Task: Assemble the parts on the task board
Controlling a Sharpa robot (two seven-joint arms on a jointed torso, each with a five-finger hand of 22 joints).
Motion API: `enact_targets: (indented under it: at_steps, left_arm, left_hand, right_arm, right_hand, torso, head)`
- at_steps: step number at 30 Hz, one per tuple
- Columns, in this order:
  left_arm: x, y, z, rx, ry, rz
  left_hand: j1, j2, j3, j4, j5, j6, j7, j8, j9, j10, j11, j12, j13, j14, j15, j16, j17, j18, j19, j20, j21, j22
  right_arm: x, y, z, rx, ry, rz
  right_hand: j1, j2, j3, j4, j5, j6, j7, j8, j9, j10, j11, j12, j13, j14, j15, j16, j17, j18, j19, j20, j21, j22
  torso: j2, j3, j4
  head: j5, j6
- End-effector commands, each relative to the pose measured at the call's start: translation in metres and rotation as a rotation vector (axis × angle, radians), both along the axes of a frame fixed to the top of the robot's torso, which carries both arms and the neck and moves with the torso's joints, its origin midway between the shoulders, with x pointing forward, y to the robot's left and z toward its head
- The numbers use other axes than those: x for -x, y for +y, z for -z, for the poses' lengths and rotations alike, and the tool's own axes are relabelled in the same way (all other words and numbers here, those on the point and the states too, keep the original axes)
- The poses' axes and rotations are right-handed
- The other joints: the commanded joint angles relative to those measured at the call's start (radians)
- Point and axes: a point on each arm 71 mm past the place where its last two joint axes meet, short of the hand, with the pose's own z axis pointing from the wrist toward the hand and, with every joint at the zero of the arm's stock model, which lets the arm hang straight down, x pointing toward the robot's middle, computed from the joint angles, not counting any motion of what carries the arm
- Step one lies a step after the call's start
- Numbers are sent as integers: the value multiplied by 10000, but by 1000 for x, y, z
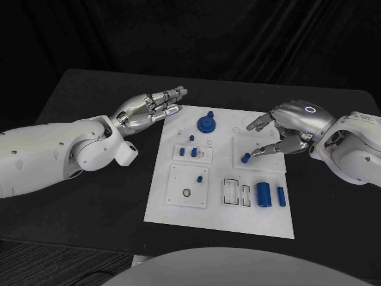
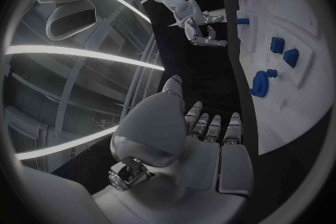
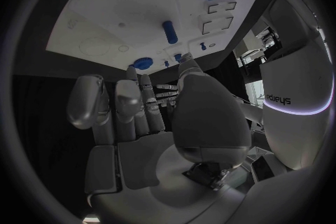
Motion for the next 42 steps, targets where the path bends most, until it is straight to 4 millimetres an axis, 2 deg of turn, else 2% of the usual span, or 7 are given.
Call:
enact_targets:
  at_steps: [1, 7, 19, 30, 32, 35, 42]
  left_arm:
    - [1, -1, -1, 184, -75, 116]
    - [1, 1, -1, 174, -86, 59]
    - [2, 5, -1, 199, -98, 24]
    - [3, 7, 0, 183, -58, -3]
    - [3, 7, 0, 188, -44, 22]
    - [3, 7, 0, 202, -26, 61]
    - [3, 6, 1, 206, 4, 96]
  left_hand:
    - [16, 92, 27, 38, 53, 0, -56, 15, -8, 8, -71, -58, -9, -4, 51, -36, -9, 97, -36, 68, 5, 15]
    - [237, 86, 77, -151, 229, -15, -80, 22, -6, 5, -92, -53, -6, -4, 76, -36, -9, 99, -19, 103, 16, 51]
    - [543, 192, 195, -559, 762, -12, -79, 33, -2, 9, -82, -40, -3, -4, 69, -36, -9, 99, 2, 90, 24, 73]
    - [569, 239, 220, -621, 891, -8, -77, 35, -2, 13, -75, -35, -2, -4, 71, -36, -9, 98, 8, 99, 28, 87]
    - [572, 247, 223, -628, 906, -4, -76, 36, -1, 16, -73, -32, -1, -4, 71, -36, -9, 98, 10, 100, 29, 91]
    - [327, 319, 115, -426, 727, 96, -22, 62, 9, 27, -29, -20, 2, -4, 116, -36, -9, 105, 30, 101, 42, 129]
    - [235, 361, 72, -318, 675, 194, 6, 84, 19, 33, -9, -13, 3, -4, 152, -36, -9, 109, 52, 106, 56, 173]
  right_arm:
    - [-1, -3, 7, 218, 402, 267]
    - [-1, -1, 15, 302, 614, -51]
    - [1, 9, 33, 451, 1107, -620]
    - [3, 21, 42, 498, 1385, -1233]
    - [3, 23, 43, 490, 1410, -1343]
    - [4, 25, 45, 439, 1419, -1515]
    - [5, 27, 46, 282, 1304, -1697]
  right_hand:
    - [37, 112, 118, -17, 23, 104, 95, 58, 20, 154, 0, 45, 22, 57, 18, 68, 27, 162, 394, -10, 131, 1601]
    - [586, 680, 571, -77, 811, 325, 269, 100, 34, 501, -98, 212, 56, 177, -52, 528, 506, 77, 457, -52, 724, 1726]
    - [1183, 930, 702, -168, 869, 603, 445, 184, 84, 863, -206, 454, 117, 132, -132, 578, 441, 44, 446, -118, 979, 1768]
    - [1684, 1055, 726, -261, 934, 949, 661, 319, 180, 1056, -273, 636, 161, 80, -183, 512, 267, 49, 398, -161, 995, 1760]
    - [1871, 1112, 761, -308, 1133, 1123, 672, 411, 226, 1146, -299, 711, 182, 77, -204, 515, 254, 48, 387, -179, 1012, 1761]
    - [2389, 1198, 957, -435, 1971, 1276, 695, 511, 266, 1206, -303, 753, 164, 80, -217, 552, 278, 77, 316, -194, 851, 1717]
    - [3080, 1272, 1369, -548, 2463, 1653, 765, 718, 355, 1326, -313, 738, 87, 56, -227, 529, 206, 80, 281, -203, 856, 1713]
  torso:
    - [0, 9, 5]
    - [-4, 7, 8]
    - [-5, 6, 11]
    - [-4, 7, 8]
    - [-1, 8, 6]
    - [-6, 9, 7]
    - [-4, 7, 9]
  head:
    - [-40, -1]
    - [45, -1]
    - [-14, -1]
    - [6, -1]
    - [15, -1]
    - [14, -1]
    - [13, -1]
